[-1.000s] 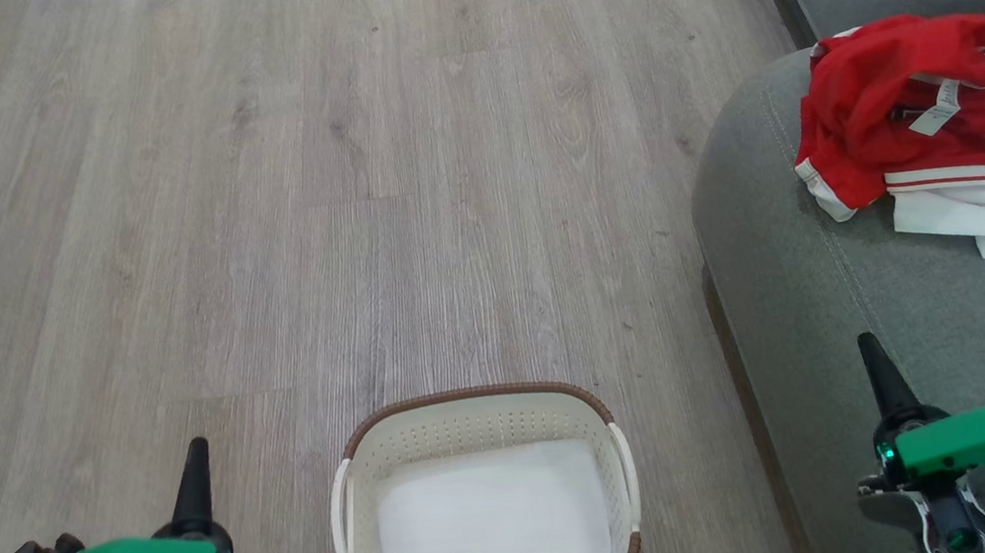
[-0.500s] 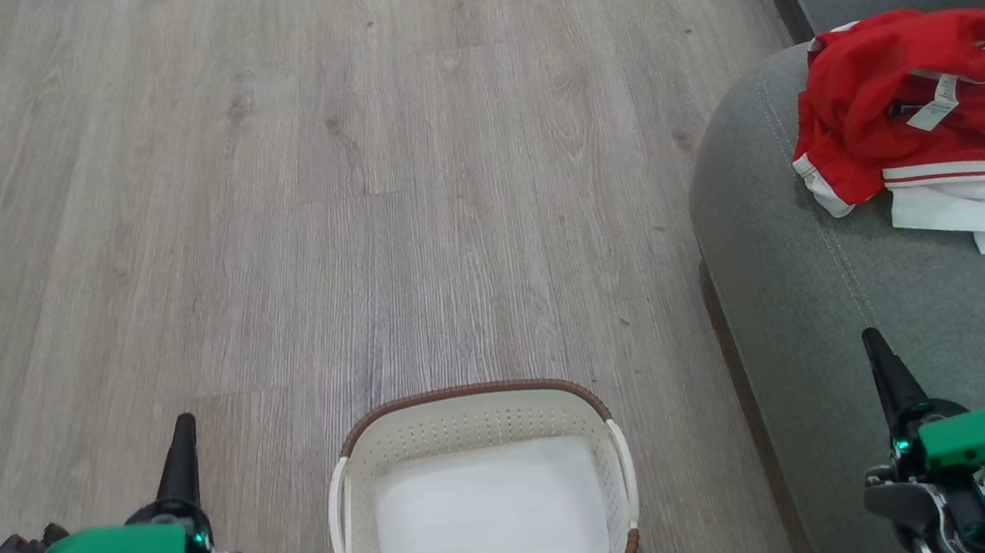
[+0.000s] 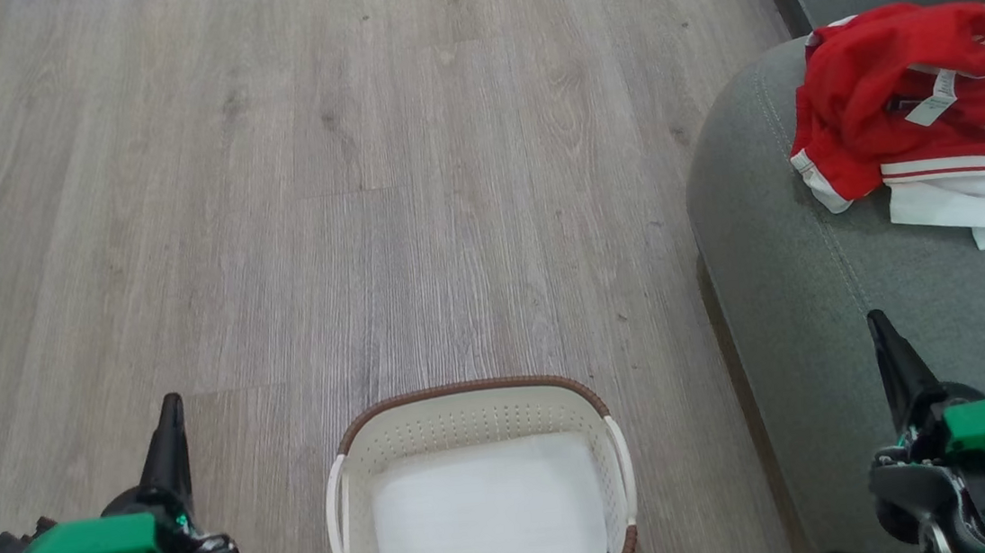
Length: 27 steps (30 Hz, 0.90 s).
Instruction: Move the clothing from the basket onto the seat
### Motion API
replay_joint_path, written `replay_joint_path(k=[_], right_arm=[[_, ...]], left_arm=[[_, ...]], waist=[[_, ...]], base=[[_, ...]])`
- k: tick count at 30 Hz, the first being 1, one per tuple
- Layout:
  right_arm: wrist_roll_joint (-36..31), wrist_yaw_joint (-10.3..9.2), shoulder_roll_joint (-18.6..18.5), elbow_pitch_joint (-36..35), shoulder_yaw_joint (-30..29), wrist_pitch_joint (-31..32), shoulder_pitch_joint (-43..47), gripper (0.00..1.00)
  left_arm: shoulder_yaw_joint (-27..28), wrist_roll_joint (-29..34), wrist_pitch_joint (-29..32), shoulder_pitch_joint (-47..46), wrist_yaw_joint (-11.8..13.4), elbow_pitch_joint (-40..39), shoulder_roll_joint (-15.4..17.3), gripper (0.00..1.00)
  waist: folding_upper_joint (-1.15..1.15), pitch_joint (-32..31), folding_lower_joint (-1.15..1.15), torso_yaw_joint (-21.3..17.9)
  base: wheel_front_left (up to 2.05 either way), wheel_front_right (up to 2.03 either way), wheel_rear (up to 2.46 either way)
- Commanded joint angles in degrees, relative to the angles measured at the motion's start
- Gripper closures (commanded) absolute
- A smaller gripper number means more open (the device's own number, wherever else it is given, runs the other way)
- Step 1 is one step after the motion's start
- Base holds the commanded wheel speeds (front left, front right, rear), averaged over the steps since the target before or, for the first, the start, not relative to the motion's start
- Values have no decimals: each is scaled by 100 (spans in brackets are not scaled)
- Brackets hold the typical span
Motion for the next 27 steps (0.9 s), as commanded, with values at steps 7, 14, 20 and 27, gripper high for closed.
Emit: replay_joint_path(k=[7,14,20,27], right_arm=[[369,47,-15,-250,65,131,-314,100],[369,47,-15,-250,65,131,-314,100],[369,47,-15,-250,65,131,-314,100],[369,47,-15,-250,65,131,-314,100]], left_arm=[[262,-339,106,-361,-93,-148,22,100],[262,-339,106,-361,-93,-148,22,100],[262,-339,106,-361,-93,-148,22,100],[262,-339,106,-361,-93,-148,22,100]], waist=[[0,12,0,-8],[0,12,0,-8],[0,12,0,-8],[0,12,0,-8]], base=[[0,0,0],[0,0,0],[0,0,0],[0,0,0]])
